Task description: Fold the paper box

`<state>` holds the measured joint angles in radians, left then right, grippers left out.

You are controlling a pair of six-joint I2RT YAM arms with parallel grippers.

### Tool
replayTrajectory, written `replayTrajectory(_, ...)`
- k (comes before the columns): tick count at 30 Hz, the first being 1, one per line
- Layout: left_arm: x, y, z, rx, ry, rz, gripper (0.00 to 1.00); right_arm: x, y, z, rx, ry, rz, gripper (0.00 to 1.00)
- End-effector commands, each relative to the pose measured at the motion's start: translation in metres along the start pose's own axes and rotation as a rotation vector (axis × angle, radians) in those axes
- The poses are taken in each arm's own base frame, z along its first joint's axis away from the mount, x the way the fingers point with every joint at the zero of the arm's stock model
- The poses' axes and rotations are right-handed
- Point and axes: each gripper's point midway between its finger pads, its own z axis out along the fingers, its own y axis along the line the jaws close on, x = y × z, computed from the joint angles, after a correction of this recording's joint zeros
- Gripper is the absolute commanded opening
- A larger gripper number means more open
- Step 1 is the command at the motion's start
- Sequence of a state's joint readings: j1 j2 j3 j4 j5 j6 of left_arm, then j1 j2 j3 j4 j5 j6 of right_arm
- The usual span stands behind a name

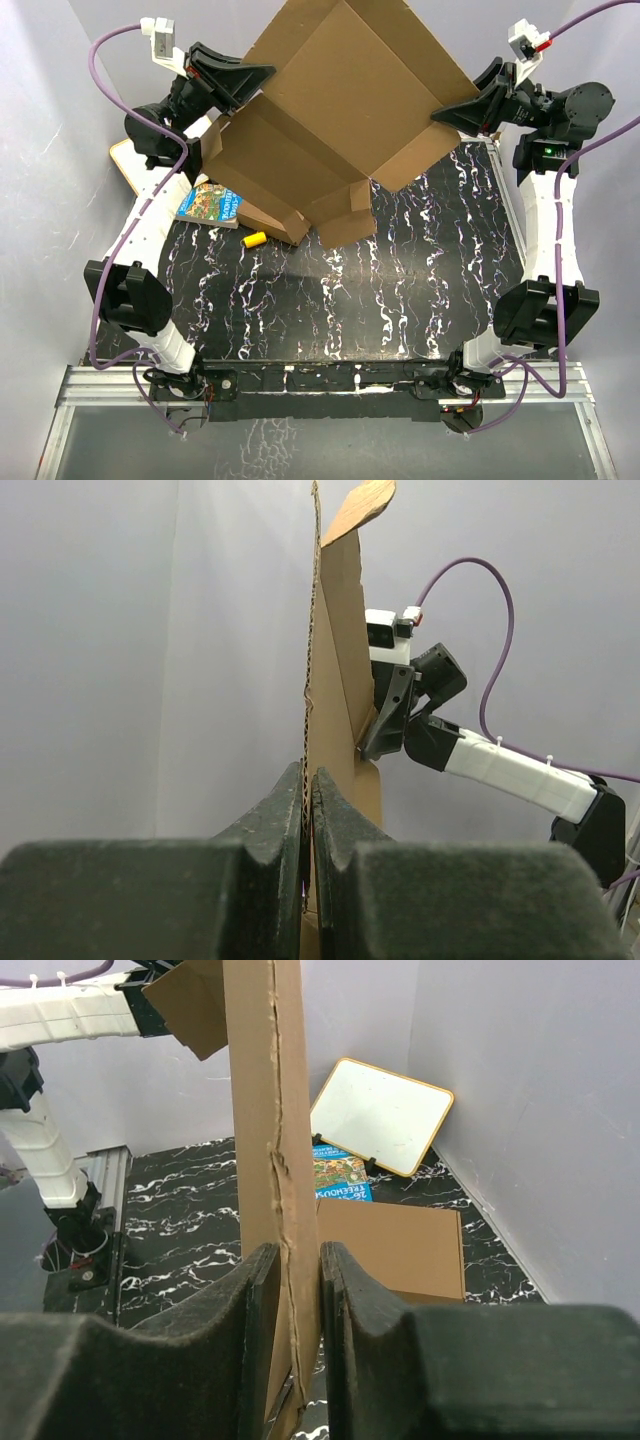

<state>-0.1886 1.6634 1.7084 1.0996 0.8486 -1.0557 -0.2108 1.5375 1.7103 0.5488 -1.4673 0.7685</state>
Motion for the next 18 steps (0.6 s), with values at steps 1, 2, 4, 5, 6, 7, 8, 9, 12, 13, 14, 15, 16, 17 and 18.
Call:
replayTrajectory(1,-0.02,-0.02,0.008,0.051,-0.045,0.065,0.0,-0.015,0.021,0.005,-0.022,-0.009,-0.068,0.22)
replayTrajectory(2,-0.02,-0.019,0.008,0.051,-0.045,0.065,0.0,-0.015,0.022,0.005,-0.025,-0.008,-0.069,0.18)
replayTrajectory(4,-0.02,-0.019,0.007,0.05,-0.045,0.065,0.0,-0.014,0.023,0.006,-0.03,-0.005,-0.068,0.12)
replayTrajectory(5,-0.019,-0.018,0.007,0.05,-0.045,0.066,0.0,-0.014,0.023,0.006,-0.031,-0.004,-0.068,0.09)
replayTrajectory(6,-0.019,-0.019,0.008,0.05,-0.044,0.067,0.0,-0.014,0.023,0.006,-0.031,-0.003,-0.065,0.08)
replayTrajectory(7,-0.02,-0.019,0.008,0.049,-0.044,0.071,0.0,-0.014,0.023,0.006,-0.032,-0.002,-0.065,0.08)
replayTrajectory(8,-0.019,-0.018,0.008,0.047,-0.042,0.073,0.0,-0.013,0.023,0.005,-0.032,-0.001,-0.065,0.08)
replayTrajectory(9,-0.019,-0.017,0.007,0.04,-0.039,0.072,0.0,-0.013,0.024,0.005,-0.029,-0.001,-0.063,0.08)
replayTrajectory(12,-0.017,-0.012,0.005,0.019,-0.033,0.078,0.0,-0.014,0.02,0.003,0.0,-0.011,-0.044,0.08)
replayTrajectory(13,-0.016,-0.009,0.003,0.005,-0.032,0.074,0.0,-0.015,0.019,0.002,0.015,-0.016,-0.046,0.08)
replayTrajectory(14,-0.016,-0.005,0.001,-0.009,-0.036,0.073,0.06,-0.015,0.017,0.001,0.032,-0.02,-0.039,0.08)
replayTrajectory(15,-0.016,-0.002,0.0,-0.023,-0.039,0.072,0.15,-0.016,0.016,0.0,0.048,-0.024,-0.045,0.08)
replayTrajectory(16,-0.015,0.001,-0.003,-0.035,-0.039,0.071,0.24,-0.015,0.015,-0.002,0.065,-0.027,-0.031,0.08)
replayTrajectory(17,-0.015,0.003,-0.005,-0.046,-0.041,0.075,0.31,-0.014,0.014,-0.004,0.082,-0.027,-0.02,0.08)
replayTrajectory(18,-0.015,0.005,-0.007,-0.057,-0.039,0.076,0.41,-0.013,0.013,-0.007,0.103,-0.026,-0.018,0.08)
